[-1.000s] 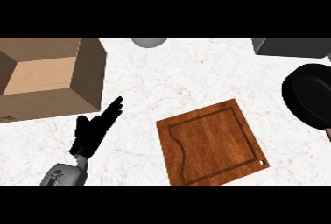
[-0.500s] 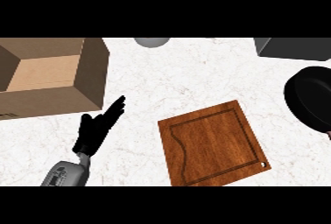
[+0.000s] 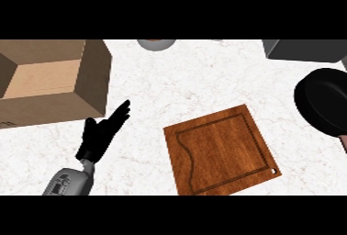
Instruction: Pick the bell pepper from the cutting board and place it in the pot
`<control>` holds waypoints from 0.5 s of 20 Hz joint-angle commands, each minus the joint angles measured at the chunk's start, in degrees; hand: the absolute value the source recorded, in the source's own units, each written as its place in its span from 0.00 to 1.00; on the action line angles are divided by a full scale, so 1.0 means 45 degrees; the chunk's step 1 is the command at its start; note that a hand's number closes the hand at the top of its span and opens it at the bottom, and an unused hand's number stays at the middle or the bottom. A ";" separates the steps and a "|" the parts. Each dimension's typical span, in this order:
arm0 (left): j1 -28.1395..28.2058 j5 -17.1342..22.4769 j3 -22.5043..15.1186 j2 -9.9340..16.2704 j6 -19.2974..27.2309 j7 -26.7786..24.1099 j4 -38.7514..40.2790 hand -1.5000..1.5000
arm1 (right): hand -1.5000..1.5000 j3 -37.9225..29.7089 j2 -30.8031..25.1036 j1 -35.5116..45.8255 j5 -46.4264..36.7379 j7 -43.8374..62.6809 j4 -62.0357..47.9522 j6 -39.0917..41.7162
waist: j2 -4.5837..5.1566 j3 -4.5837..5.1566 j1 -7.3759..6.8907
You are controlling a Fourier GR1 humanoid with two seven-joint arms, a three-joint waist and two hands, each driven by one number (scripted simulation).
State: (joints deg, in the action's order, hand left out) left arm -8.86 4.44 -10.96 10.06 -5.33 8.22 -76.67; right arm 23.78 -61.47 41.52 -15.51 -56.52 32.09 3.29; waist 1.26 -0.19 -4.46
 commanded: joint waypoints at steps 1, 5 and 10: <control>-0.0088 0.0338 0.0332 0.0475 -0.0462 0.0462 -0.0278 0.50 | 1.00 0.0949 0.0877 0.0960 -0.1952 0.0059 -0.1231 -0.1188 | -0.0005 0.0003 -0.0054; -0.0309 0.0172 0.0420 0.0121 -0.0022 0.0224 -0.0067 0.50 | 1.00 0.2506 0.1454 0.1505 -0.3740 0.2126 -0.1941 0.0029 | -0.0011 0.0036 0.0001; 0.0197 -0.0127 0.0286 0.0089 -0.0075 -0.0195 0.0195 0.50 | 0.00 0.2932 0.3277 0.2471 -0.4789 0.2848 -0.3415 0.0532 | -0.0100 0.0023 0.0348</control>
State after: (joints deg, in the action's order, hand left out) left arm -8.34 4.54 -9.66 10.74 -6.11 7.25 -75.92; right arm 34.72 -51.50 49.30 -32.63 -45.89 21.16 4.42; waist 1.00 -0.07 -3.56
